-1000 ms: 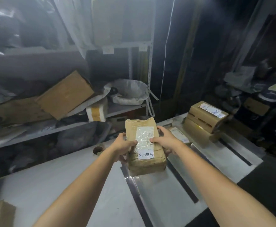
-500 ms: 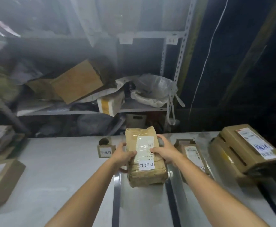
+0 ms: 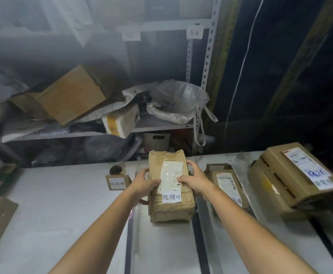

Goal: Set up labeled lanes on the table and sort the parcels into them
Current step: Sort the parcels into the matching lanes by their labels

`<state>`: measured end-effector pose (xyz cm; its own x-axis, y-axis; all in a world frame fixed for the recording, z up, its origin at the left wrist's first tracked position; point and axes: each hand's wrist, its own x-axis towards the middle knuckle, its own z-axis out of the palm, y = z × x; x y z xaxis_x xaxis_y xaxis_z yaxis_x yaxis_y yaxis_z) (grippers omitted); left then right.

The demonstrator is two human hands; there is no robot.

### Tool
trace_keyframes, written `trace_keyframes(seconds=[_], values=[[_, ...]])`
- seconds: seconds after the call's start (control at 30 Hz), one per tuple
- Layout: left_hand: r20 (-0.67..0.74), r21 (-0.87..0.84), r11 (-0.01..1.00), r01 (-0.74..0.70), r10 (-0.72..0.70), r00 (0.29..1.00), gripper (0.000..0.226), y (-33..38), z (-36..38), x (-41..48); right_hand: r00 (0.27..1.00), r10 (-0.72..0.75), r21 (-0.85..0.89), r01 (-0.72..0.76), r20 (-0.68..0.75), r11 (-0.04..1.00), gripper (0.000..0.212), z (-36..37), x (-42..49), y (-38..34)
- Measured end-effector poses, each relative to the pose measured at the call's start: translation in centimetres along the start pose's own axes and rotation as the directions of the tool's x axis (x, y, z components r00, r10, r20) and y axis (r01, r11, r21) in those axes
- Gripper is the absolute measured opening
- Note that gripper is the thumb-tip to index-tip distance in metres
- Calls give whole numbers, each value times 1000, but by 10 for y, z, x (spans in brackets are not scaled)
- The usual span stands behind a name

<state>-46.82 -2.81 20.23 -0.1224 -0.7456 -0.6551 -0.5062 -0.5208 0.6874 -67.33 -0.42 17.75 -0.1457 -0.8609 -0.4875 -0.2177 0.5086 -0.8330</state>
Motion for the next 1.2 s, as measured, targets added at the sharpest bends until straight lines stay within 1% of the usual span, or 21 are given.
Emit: trace_keyframes(seconds=[0.2,0.33,0.43,0.47,0.53,0.57,0.6,0.67,0.7,0.73,0.83,0.9,0.97,1.07,1.13,1.2], values=[[-5,10,1000,1,-1,1000,68,4,-6,10,1000,-6,19,6,10,1000,82,2,5,-5],[-1,40,999,3,-3,1000,70,3,-6,16,999,20,-19,-20,26,1000,84,2,8,-4],[-11,122,993,1,0,1000,71,4,-6,18,998,28,-97,-24,48,995,86,-2,5,-7],[-12,175,985,-6,8,1000,71,6,-8,17,998,33,-123,-25,58,992,85,-3,4,-10],[-13,319,947,-39,46,999,68,12,-11,12,996,38,-239,-19,78,971,81,-5,0,-19],[-12,424,903,-66,79,997,67,15,-15,10,995,47,-320,-16,88,947,76,-7,-1,-24],[-12,551,830,-90,115,993,66,17,-20,5,994,49,-408,-3,102,913,70,-8,-2,-29],[-20,753,650,-103,179,984,63,20,-35,-10,990,49,-609,43,132,792,53,-11,-12,-46],[-28,800,592,-94,194,981,61,22,-44,-17,989,48,-692,65,143,719,47,-12,-18,-56],[-40,820,567,-78,192,981,59,23,-53,-24,989,38,-755,87,146,650,44,-14,-21,-63],[-106,825,565,-34,213,971,53,23,-81,-57,992,-7,-875,113,124,472,49,-11,-33,-90],[-143,811,585,-21,233,962,46,18,-98,-82,984,-48,-903,179,174,391,51,-1,-41,-113],[-195,801,598,26,220,956,46,6,-121,-113,963,-103,-899,270,250,345,50,19,-54,-137],[-300,801,582,141,186,936,59,-14,-160,-160,918,-178,-866,393,353,309,48,59,-72,-170],[-376,783,583,216,167,912,61,-33,-192,-195,887,-201,-840,460,416,288,54,94,-86,-191],[-453,752,594,286,151,878,61,-55,-225,-232,851,-216,-820,521,478,238,62,132,-106,-213]])
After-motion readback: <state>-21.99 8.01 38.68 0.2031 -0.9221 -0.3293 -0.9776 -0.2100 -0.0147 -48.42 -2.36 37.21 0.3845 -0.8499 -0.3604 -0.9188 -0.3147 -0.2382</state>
